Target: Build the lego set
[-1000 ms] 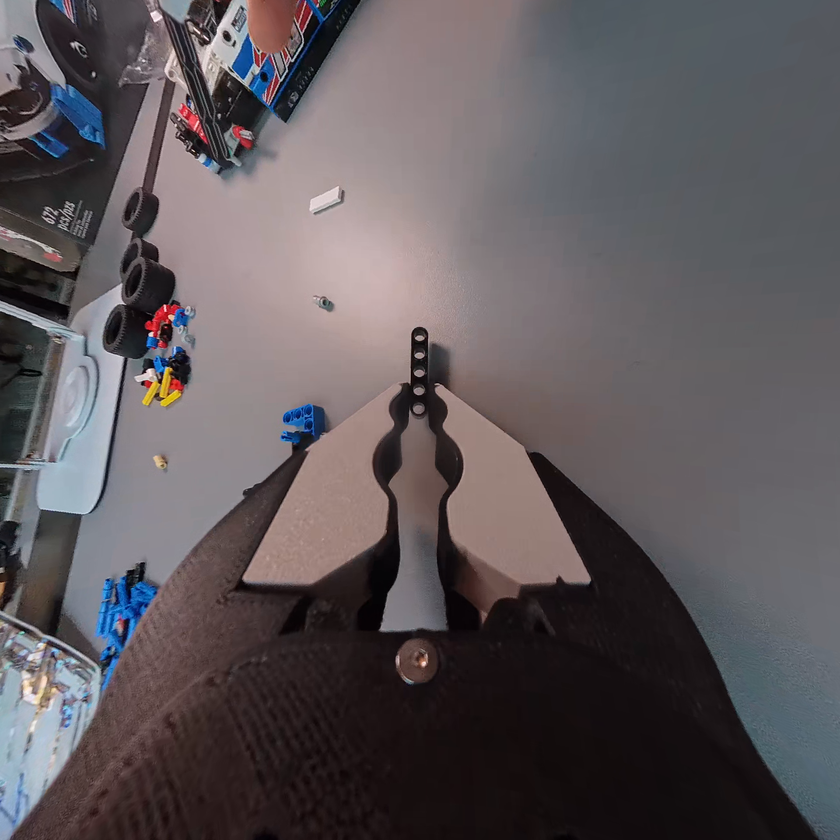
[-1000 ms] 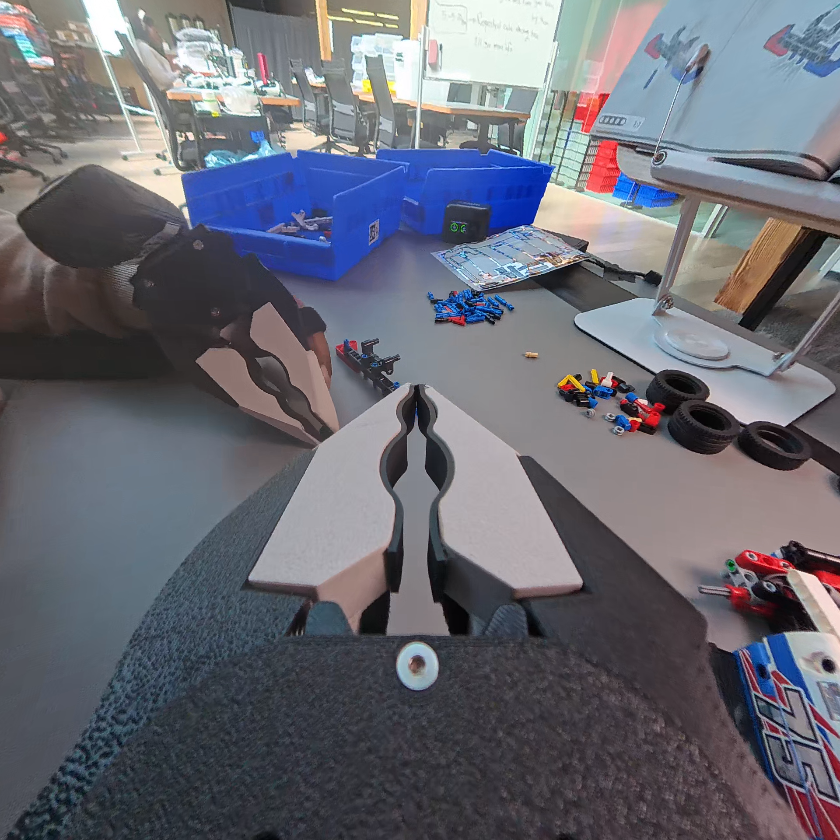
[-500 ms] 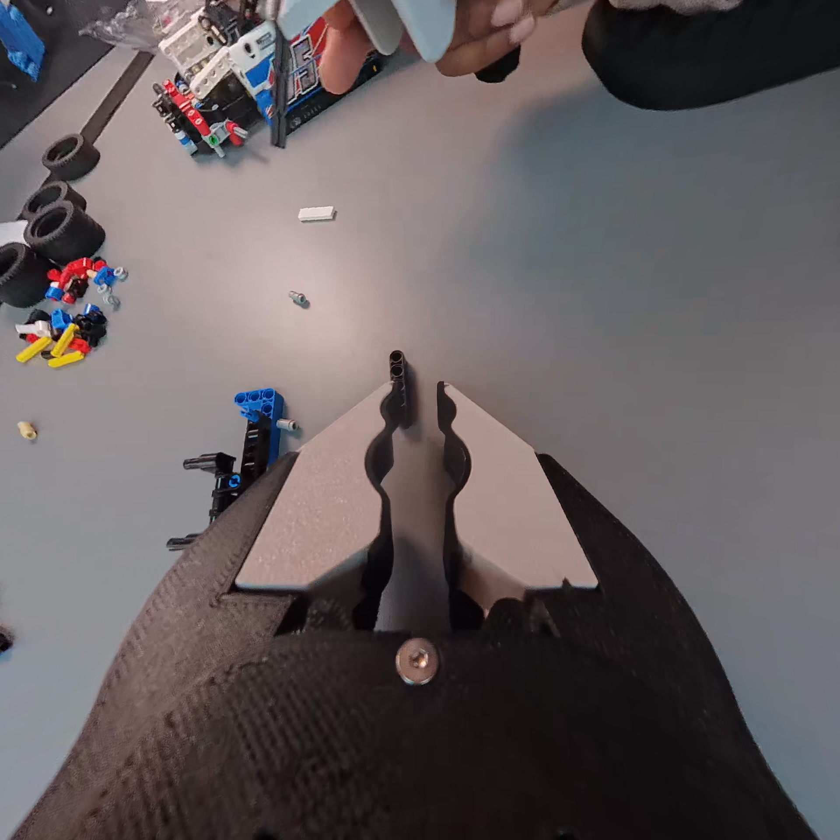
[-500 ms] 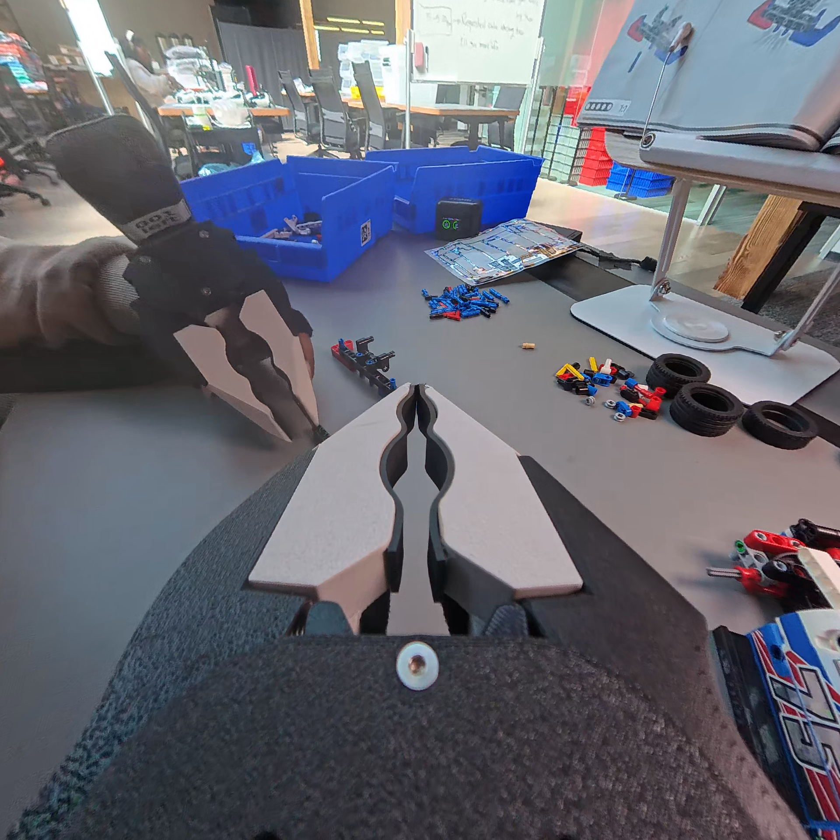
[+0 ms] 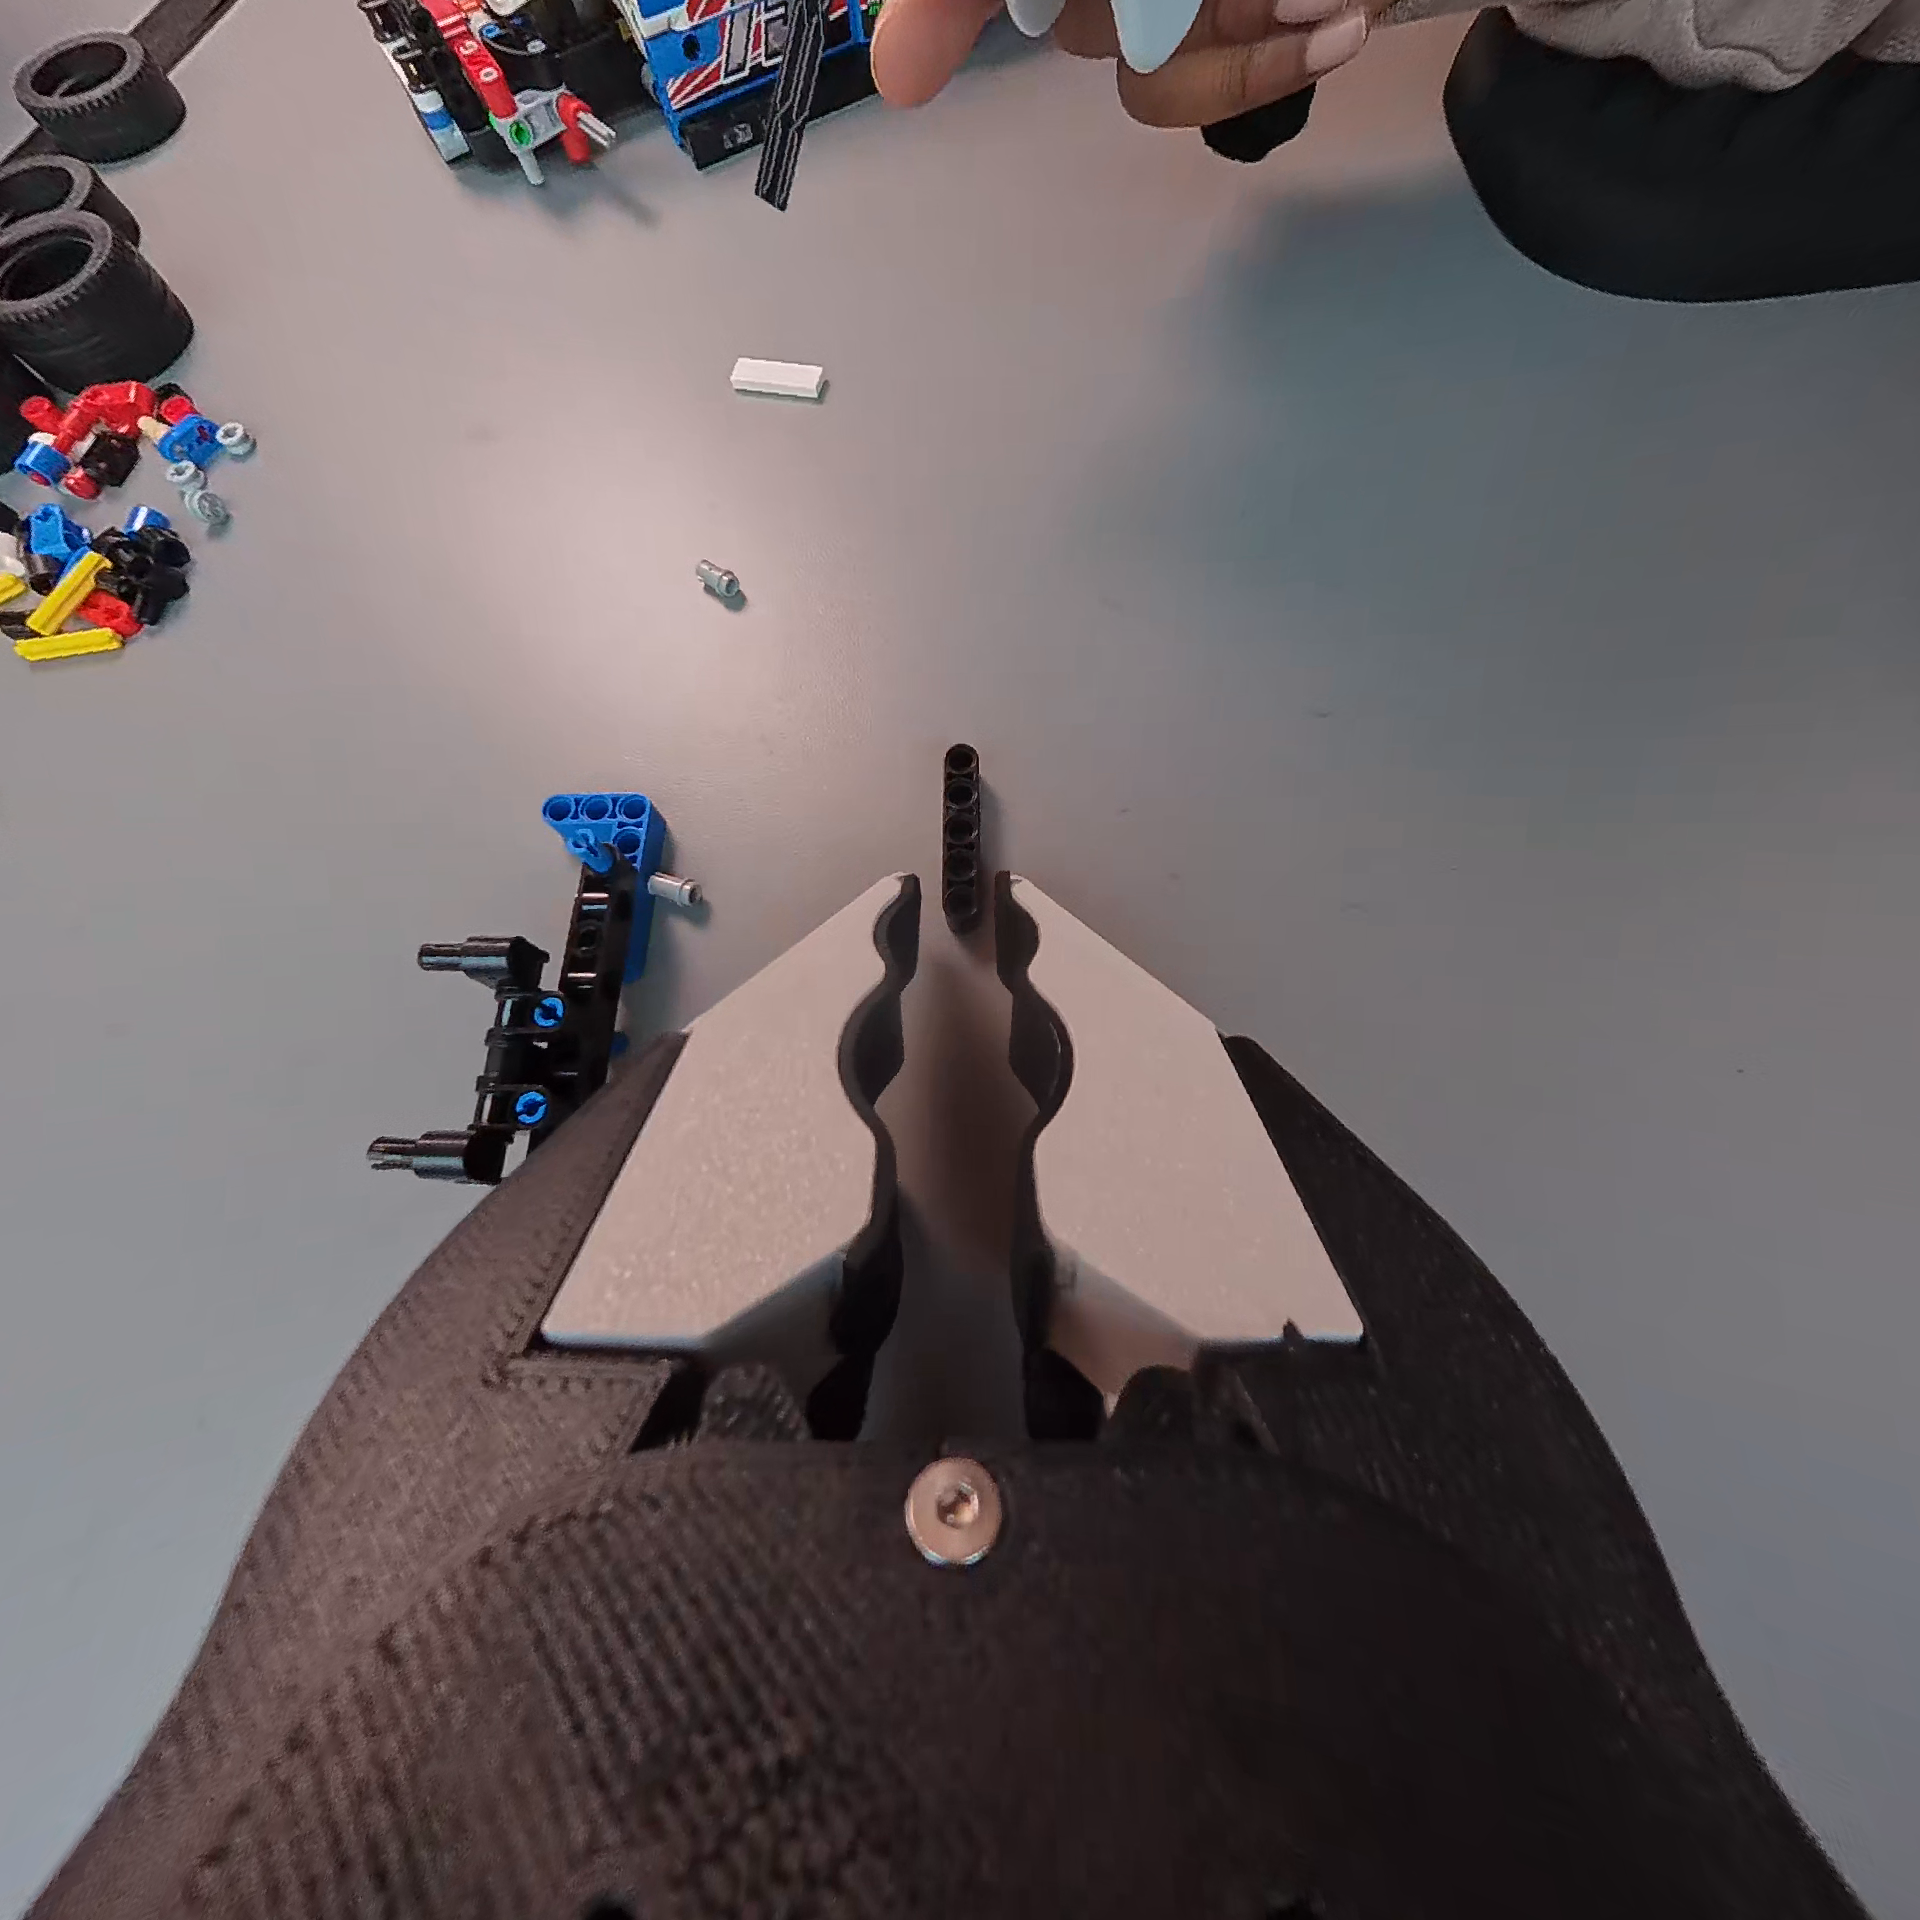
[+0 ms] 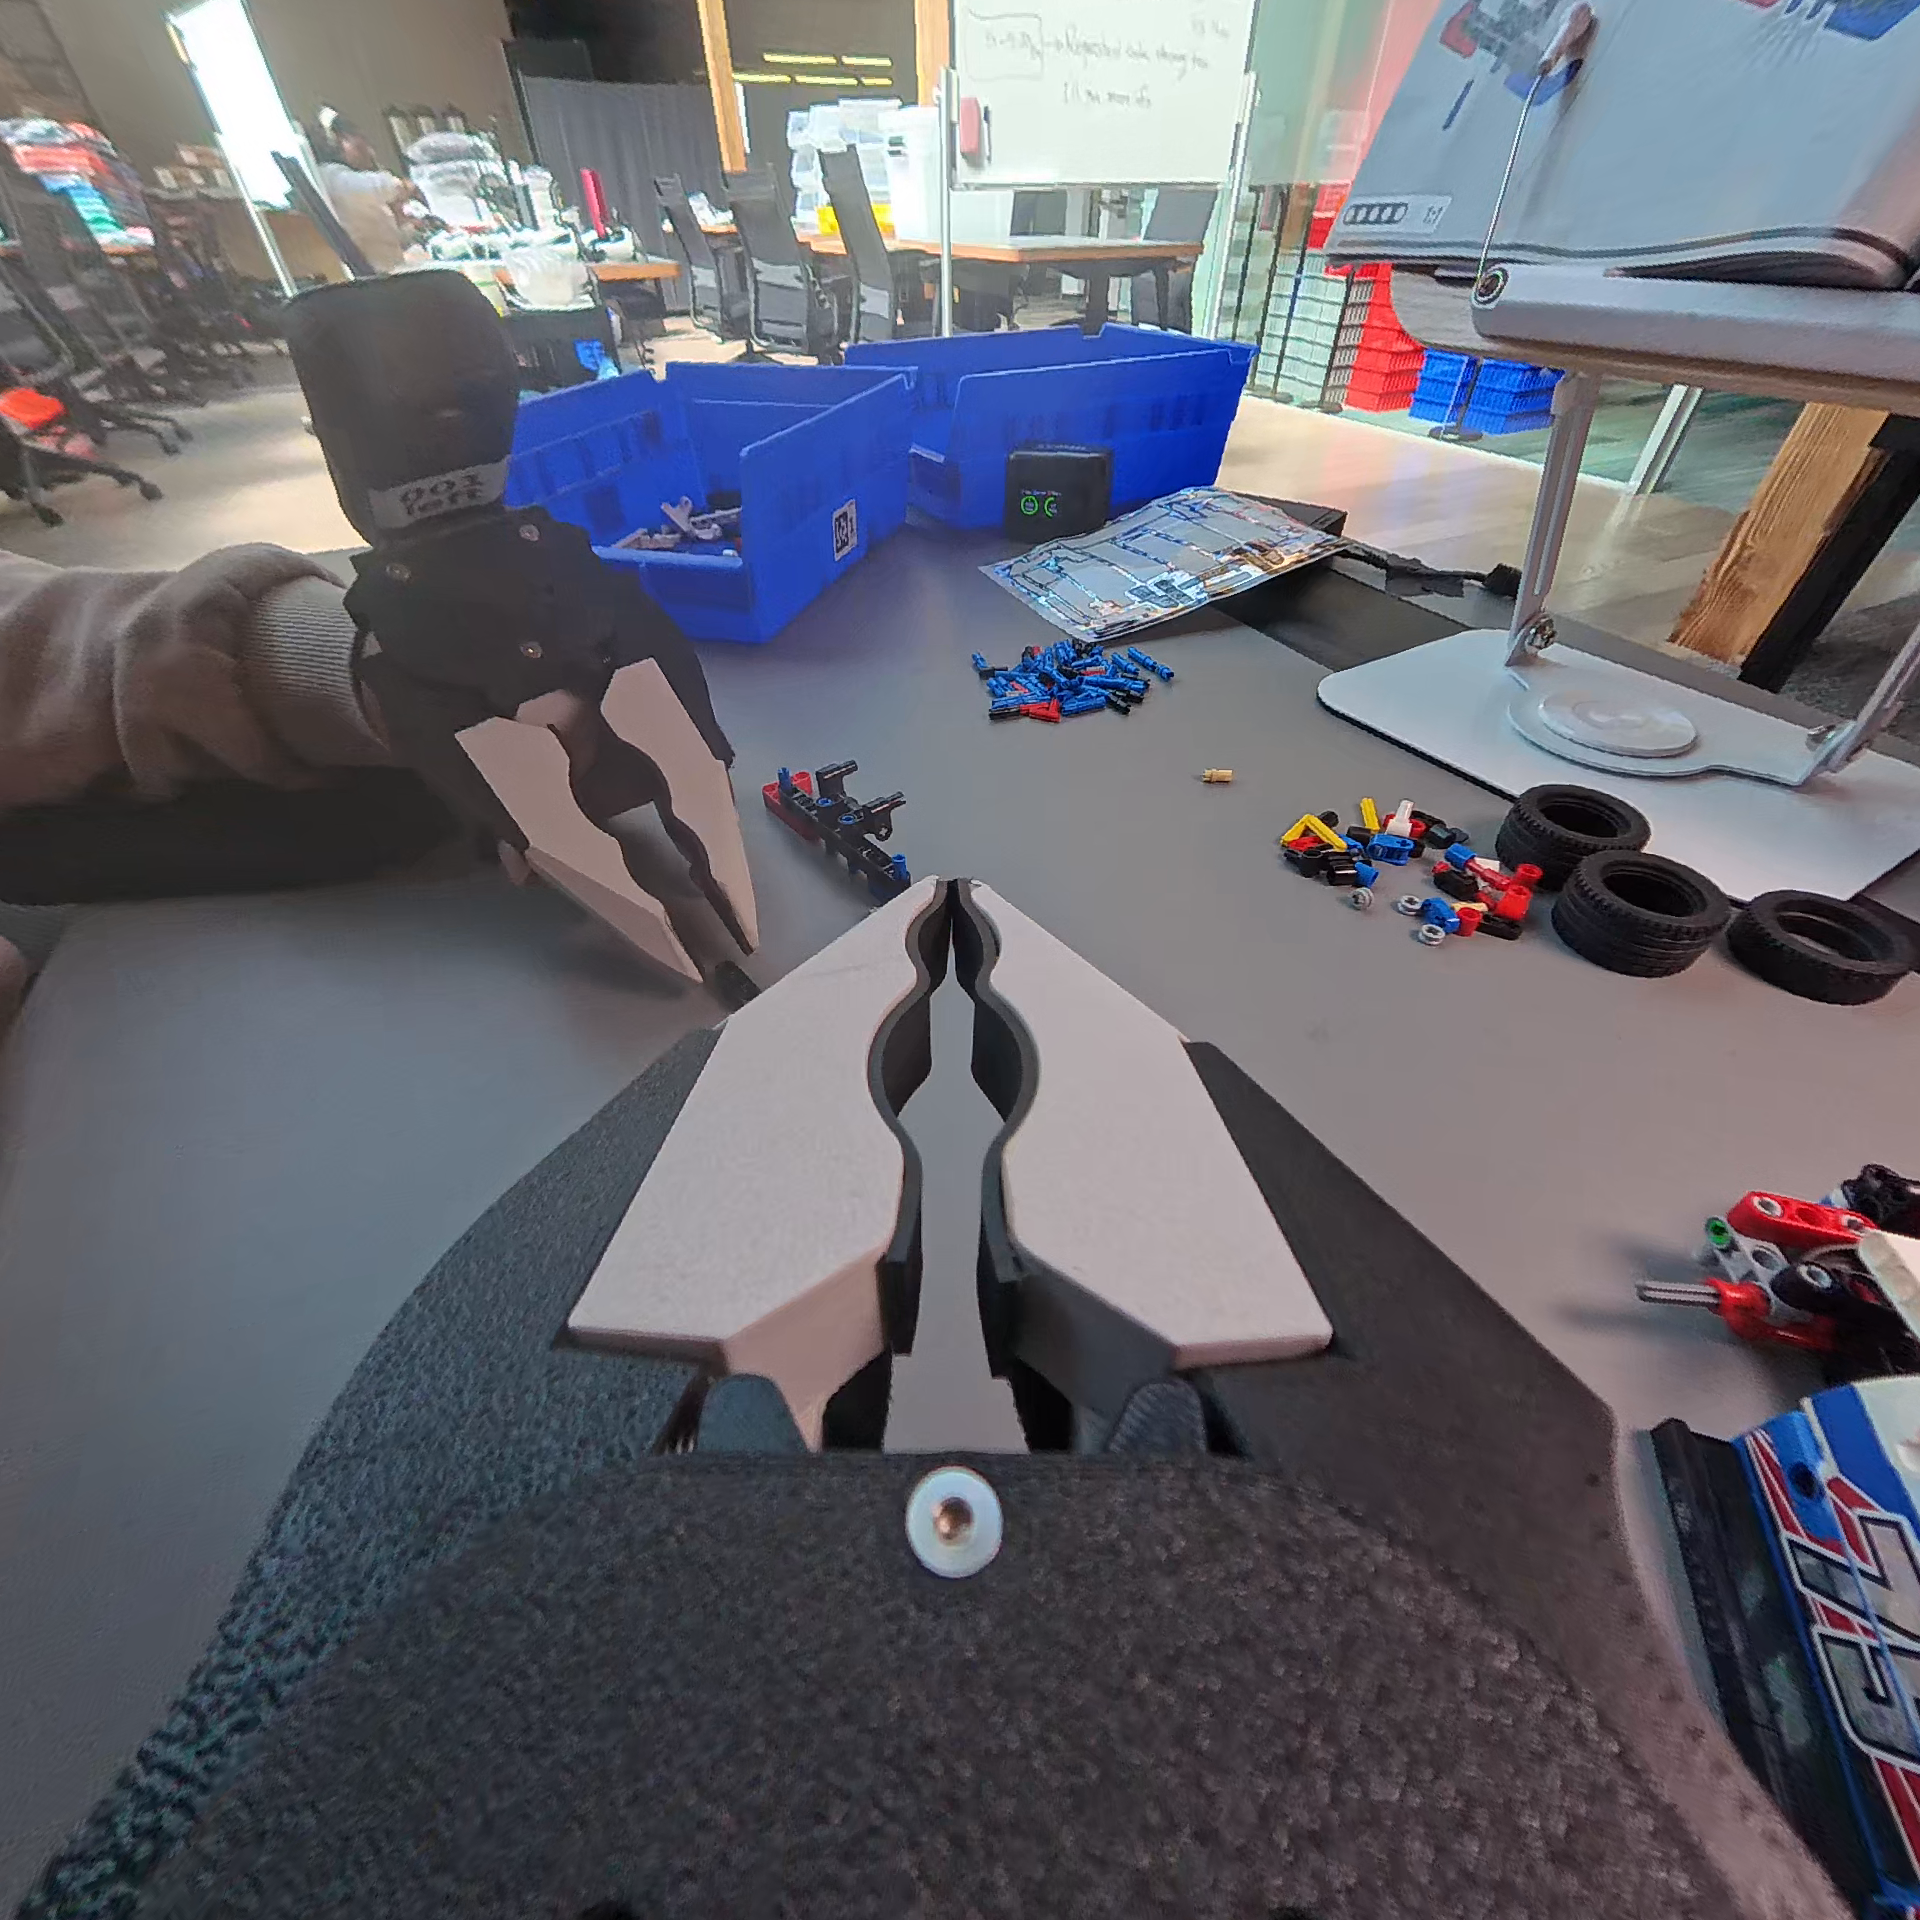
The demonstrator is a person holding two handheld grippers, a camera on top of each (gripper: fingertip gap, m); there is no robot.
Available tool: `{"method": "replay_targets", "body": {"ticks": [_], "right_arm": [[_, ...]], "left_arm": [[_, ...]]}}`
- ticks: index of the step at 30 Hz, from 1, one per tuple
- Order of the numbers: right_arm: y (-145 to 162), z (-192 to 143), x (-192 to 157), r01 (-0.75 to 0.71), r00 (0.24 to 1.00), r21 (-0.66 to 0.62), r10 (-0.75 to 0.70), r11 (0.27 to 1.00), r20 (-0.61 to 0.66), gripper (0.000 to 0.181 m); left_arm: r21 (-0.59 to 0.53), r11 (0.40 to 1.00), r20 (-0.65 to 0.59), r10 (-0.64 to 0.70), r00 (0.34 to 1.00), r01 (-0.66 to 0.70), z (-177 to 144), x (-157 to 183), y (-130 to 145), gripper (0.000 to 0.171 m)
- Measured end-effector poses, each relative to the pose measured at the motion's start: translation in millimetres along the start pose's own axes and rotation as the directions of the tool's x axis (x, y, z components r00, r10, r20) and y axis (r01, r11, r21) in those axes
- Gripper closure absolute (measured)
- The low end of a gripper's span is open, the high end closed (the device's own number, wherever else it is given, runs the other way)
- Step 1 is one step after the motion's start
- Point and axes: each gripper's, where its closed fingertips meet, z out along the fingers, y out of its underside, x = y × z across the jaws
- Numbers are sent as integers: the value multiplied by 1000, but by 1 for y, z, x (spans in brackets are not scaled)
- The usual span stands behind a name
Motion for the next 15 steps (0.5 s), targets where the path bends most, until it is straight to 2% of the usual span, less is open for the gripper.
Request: {"method": "replay_targets", "body": {"ticks": [5,7,9,10,12,15], "right_arm": [[-1,-2,2,-10,1000,5,10,1000,-5,181],[-3,-2,1,-3,1000,6,3,1000,-6,181],[-3,-2,-1,10,1000,4,-9,1000,-7,181],[-3,-2,-1,16,1000,1,-16,1000,-8,181],[-3,-2,-3,25,1000,-2,-25,1000,-9,181],[-2,-1,-4,36,999,-11,-37,999,-10,181]], "left_arm": [[-27,1000,14,16,1000,-16,2,-1,3,165],[-45,995,52,93,994,-91,2,-2,3,165],[-72,970,102,239,966,-232,1,-3,1,165],[-85,938,142,345,928,-336,0,-4,-1,166],[-137,832,209,555,805,-538,-2,-2,-4,166],[-235,680,222,733,643,-694,-1,3,0,166]]}}
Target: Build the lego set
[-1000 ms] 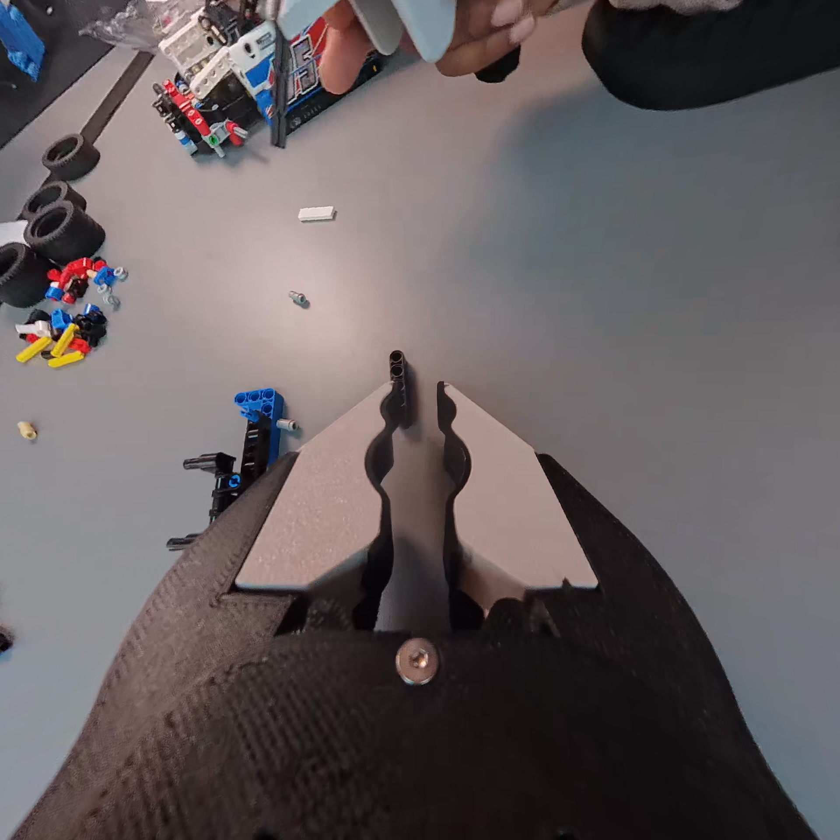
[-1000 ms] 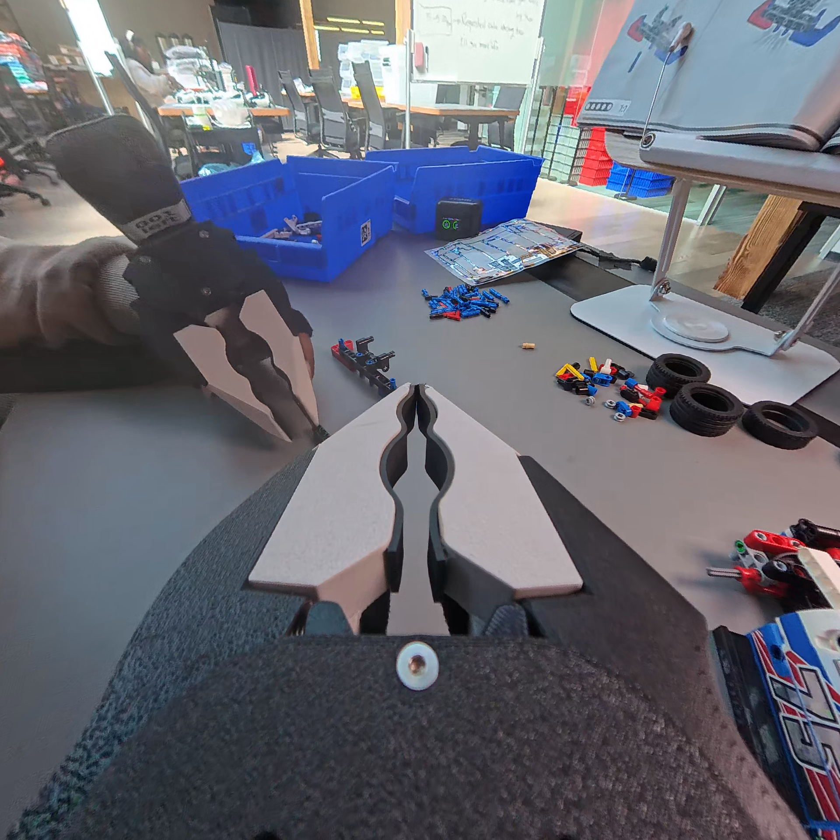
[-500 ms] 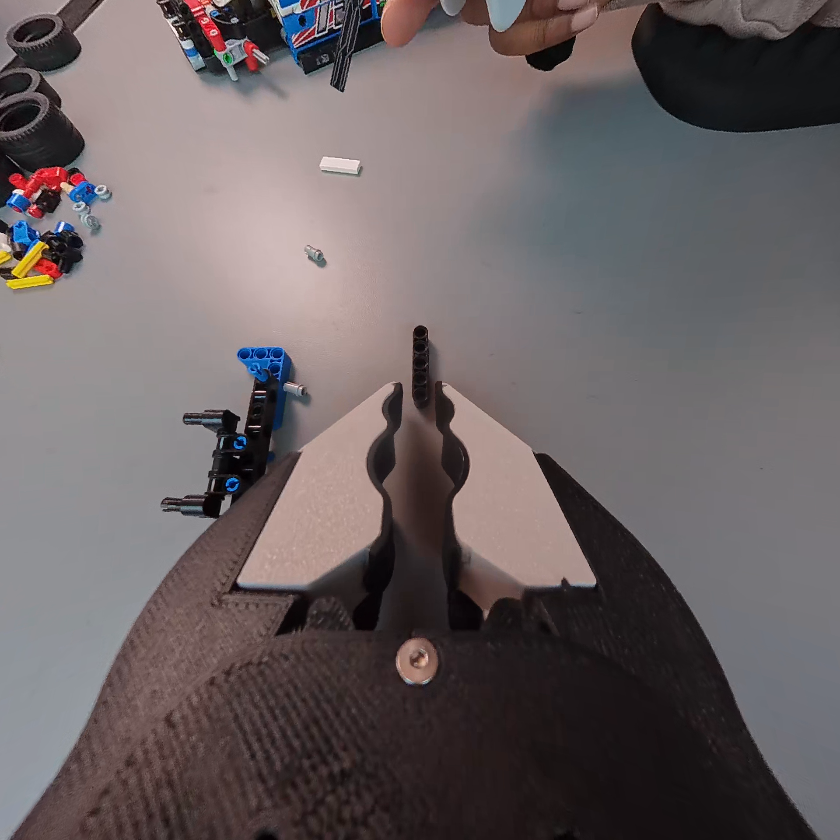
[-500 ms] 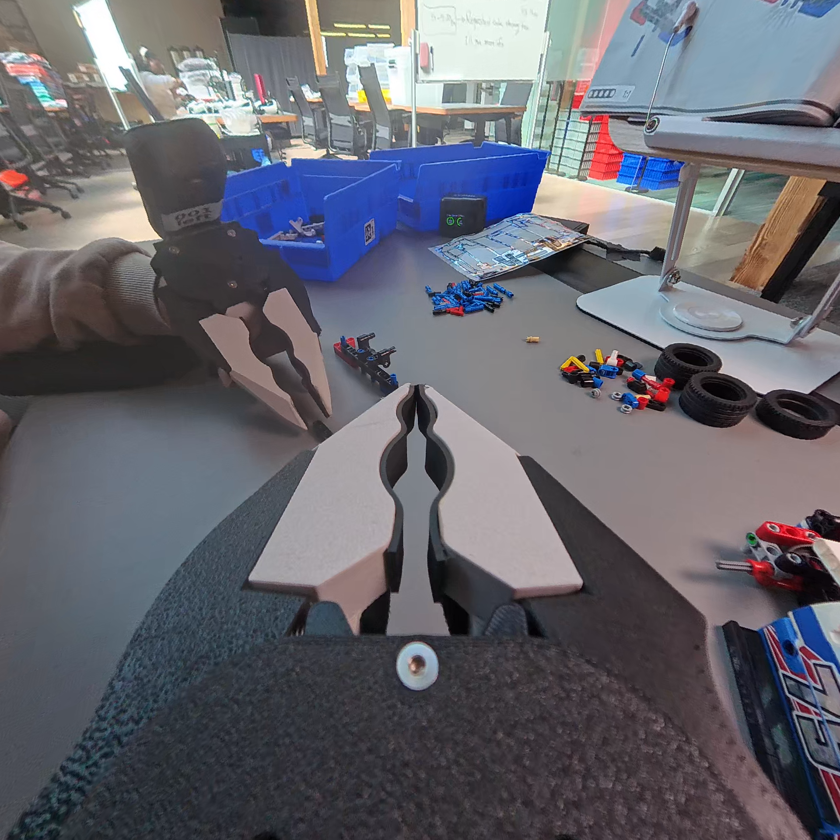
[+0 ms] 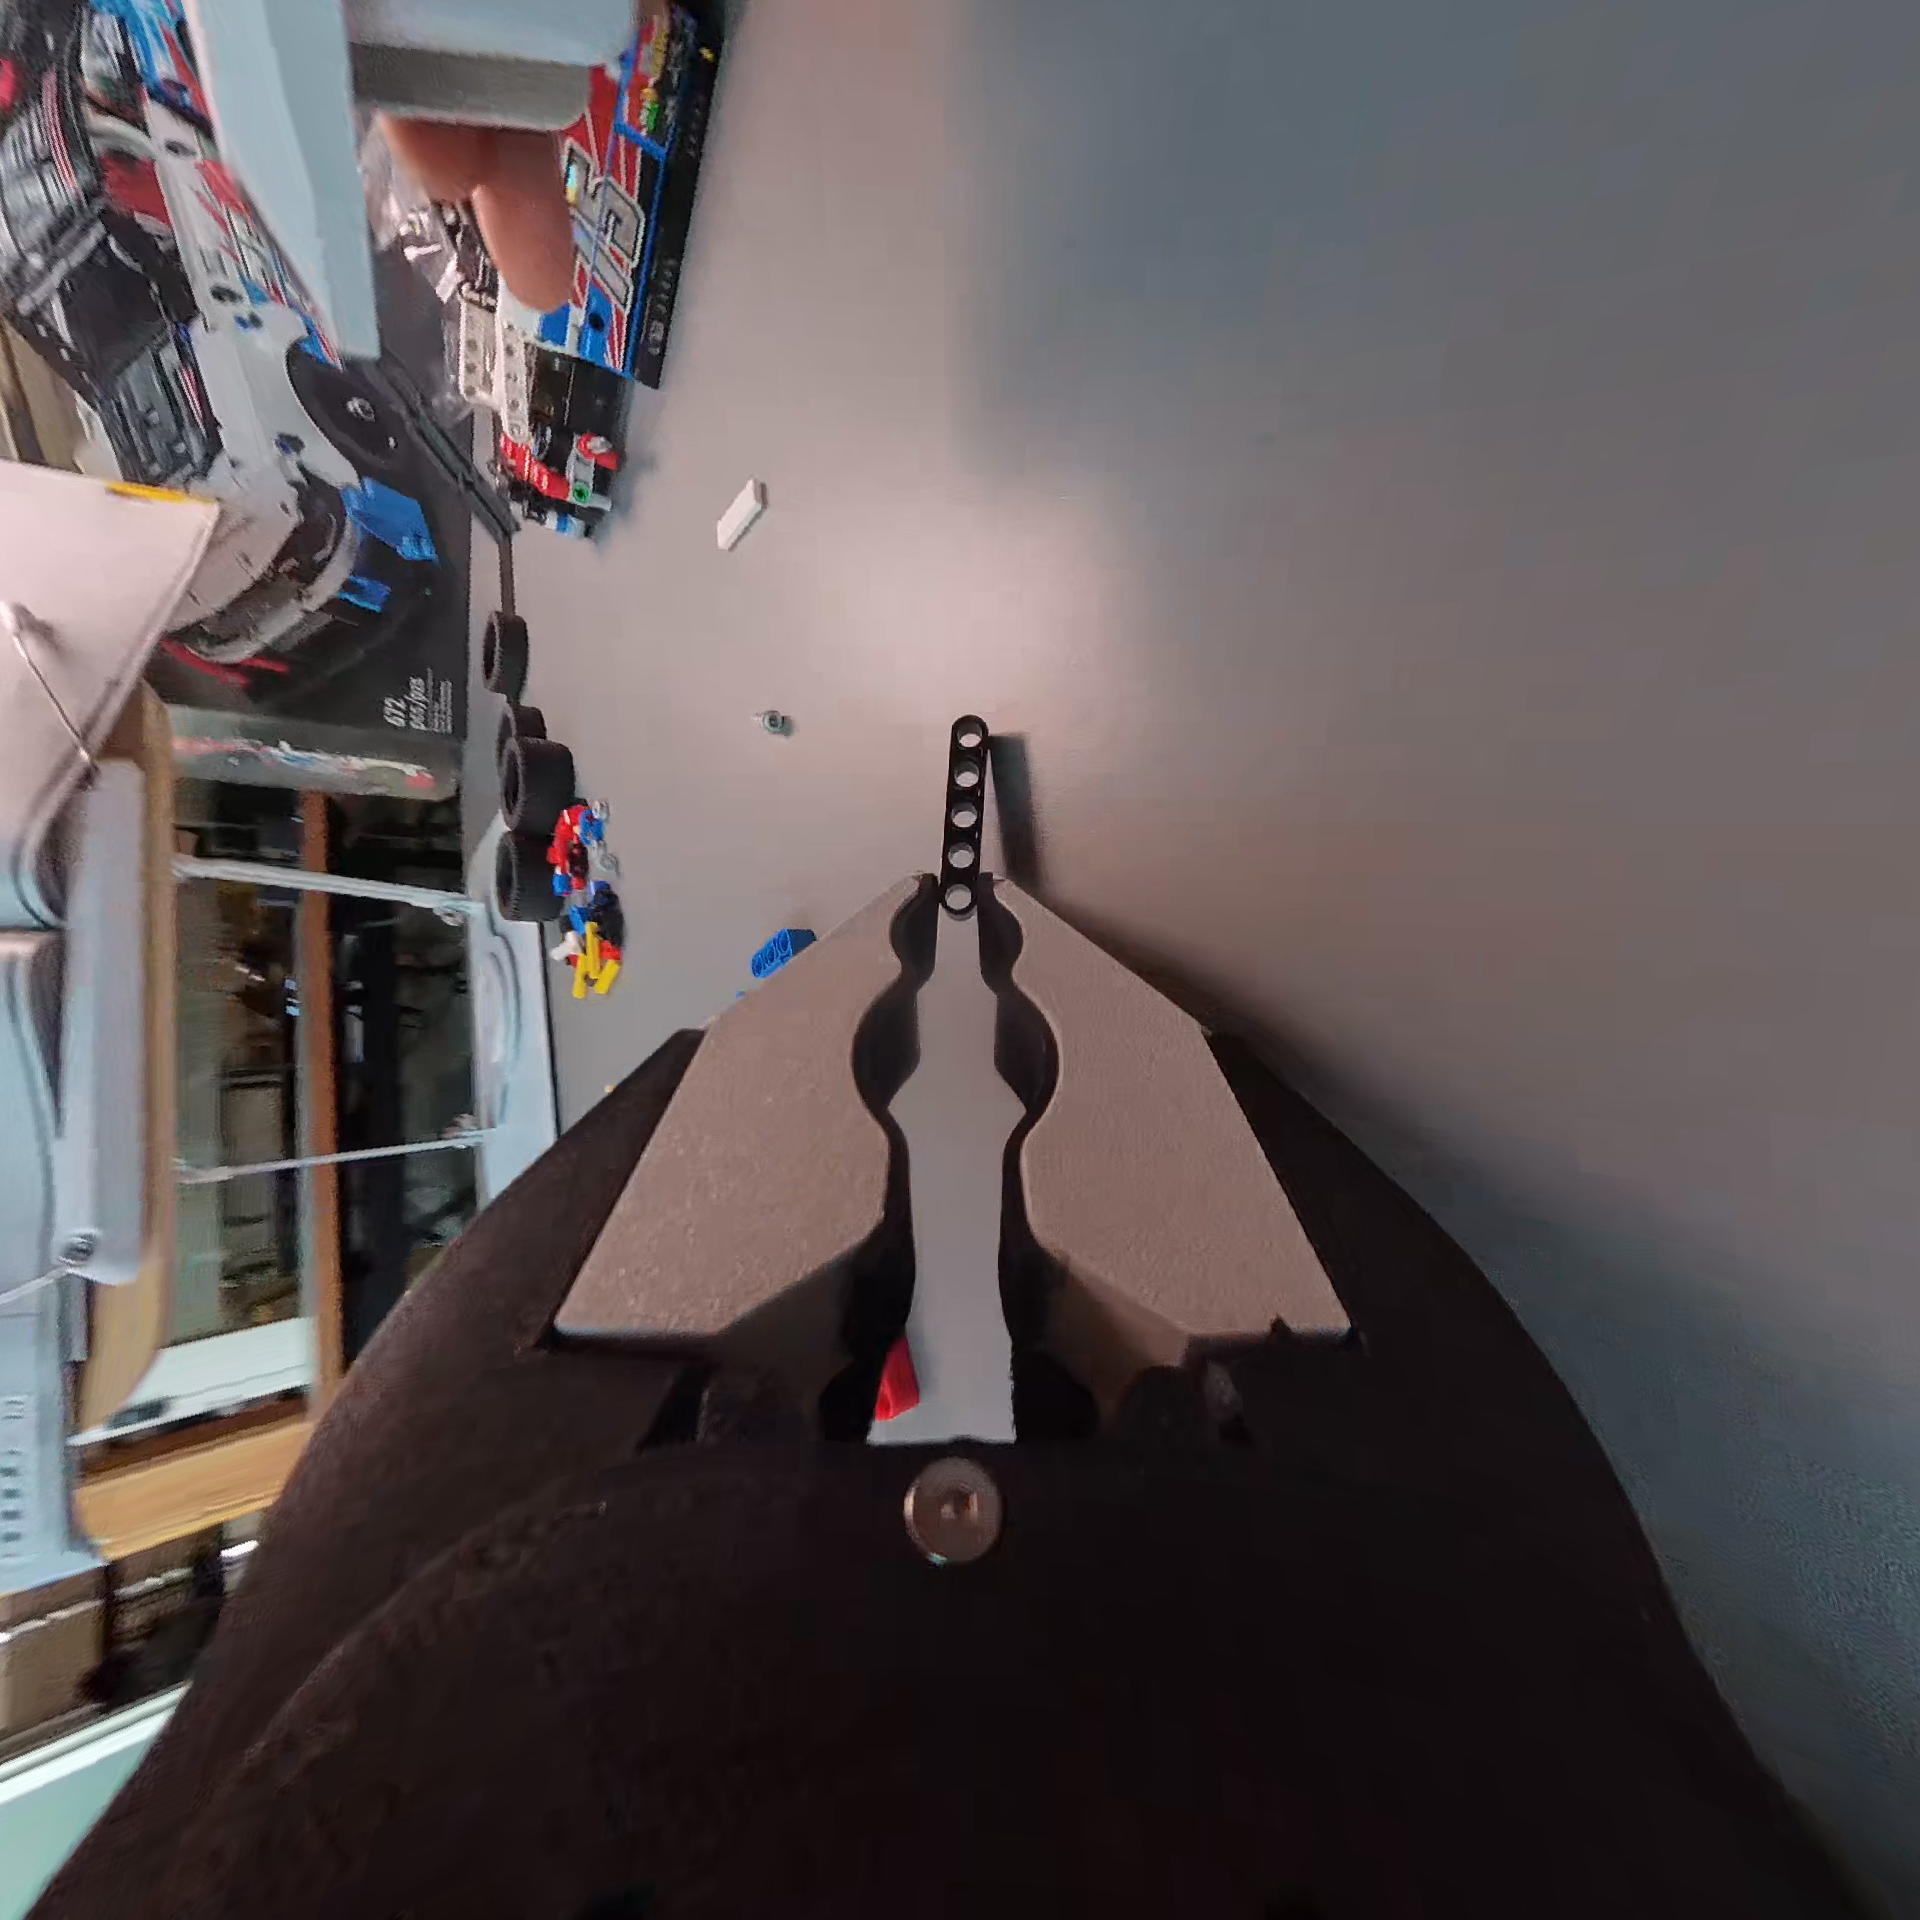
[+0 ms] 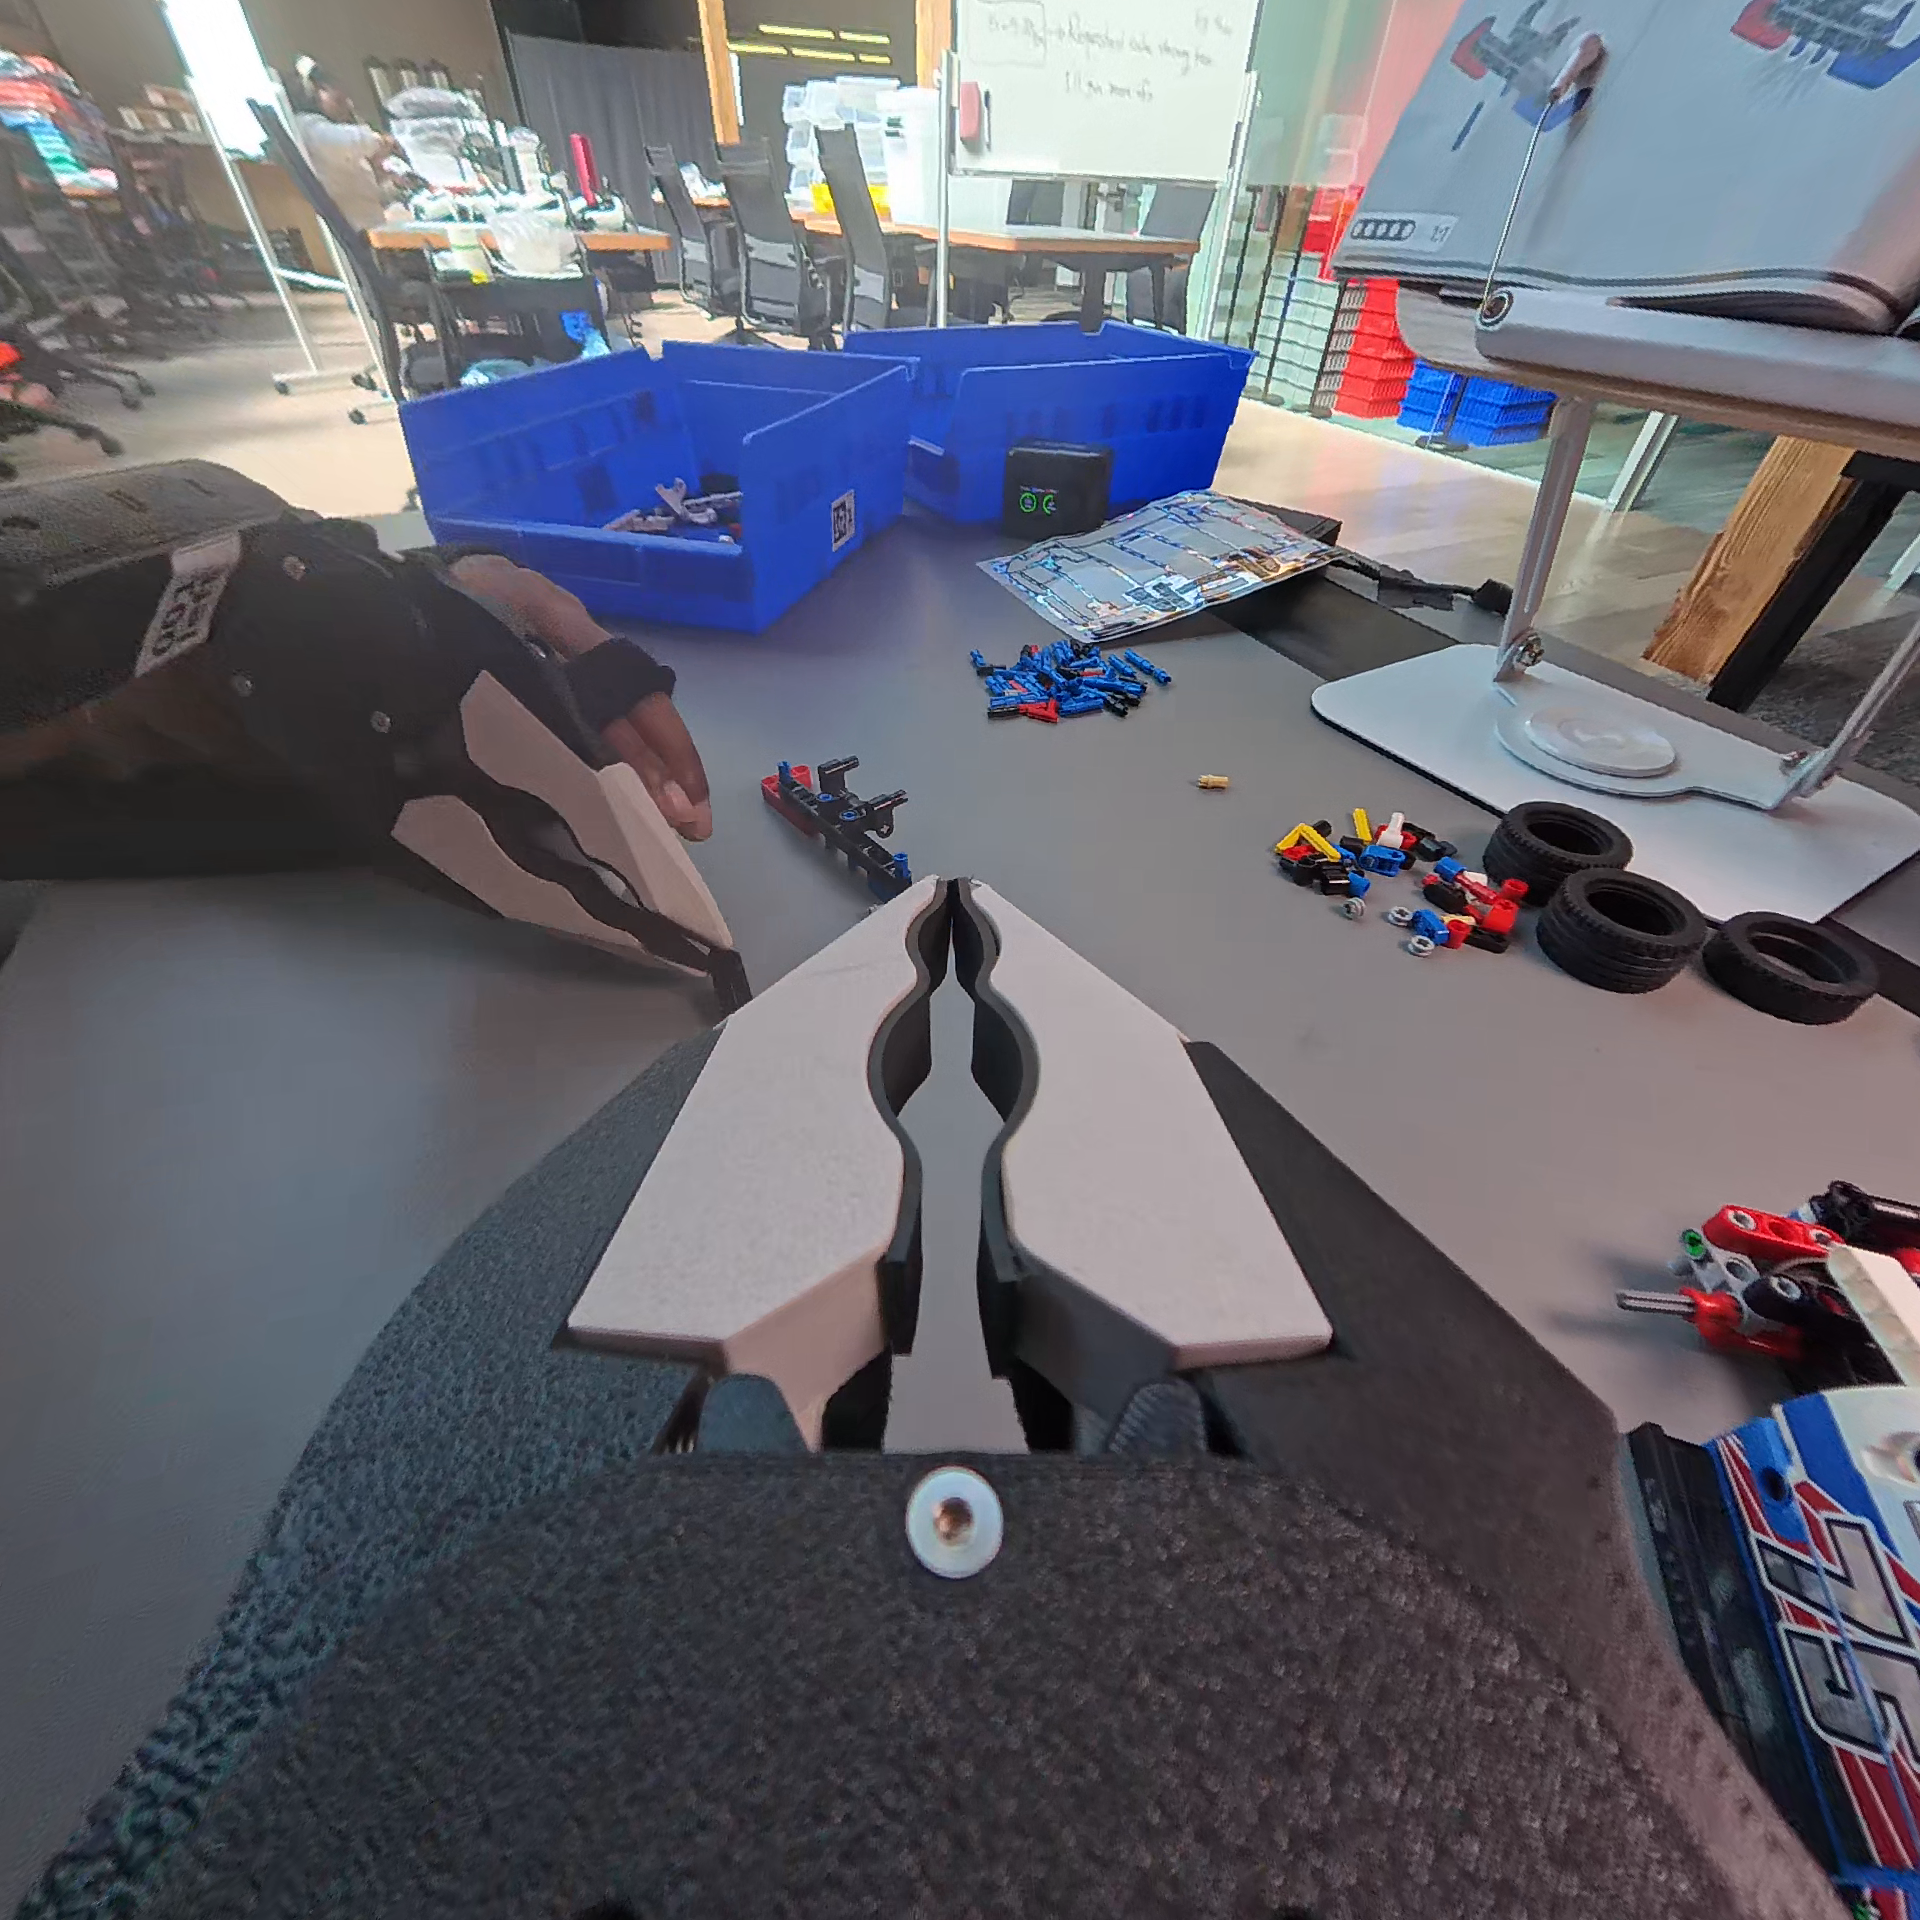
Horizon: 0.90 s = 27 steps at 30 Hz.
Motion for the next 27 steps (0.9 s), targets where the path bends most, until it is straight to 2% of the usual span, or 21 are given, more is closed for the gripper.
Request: {"method": "replay_targets", "body": {"ticks": [2,5,8,11,15,19,23,27], "right_arm": [[0,0,-1,3,1000,-3,-3,1000,3,181],[0,0,-1,6,1000,-3,-6,1000,5,181],[0,0,-1,9,1000,-5,-9,1000,5,181],[0,-1,-1,7,1000,-6,-7,1000,8,181],[0,0,-3,4,1000,-7,-4,1000,19,181],[2,2,-14,-32,996,-19,33,999,83,181],[14,8,-23,-90,989,-113,102,989,106,181],[18,13,-33,-211,961,-148,233,966,149,181]], "left_arm": [[-6,997,1,82,997,-82,-1,7,-2,165],[44,999,-55,34,998,-32,-4,13,-10,164],[105,985,-167,-115,979,134,-8,19,-17,162],[126,924,-333,-302,893,360,-15,26,-23,154],[82,836,-360,-482,798,542,-13,13,-14,148],[27,807,-385,-536,751,590,-6,14,-7,145],[3,826,-376,-522,766,564,-2,17,-11,169],[-29,815,-335,-554,762,579,2,17,-17,171]]}}
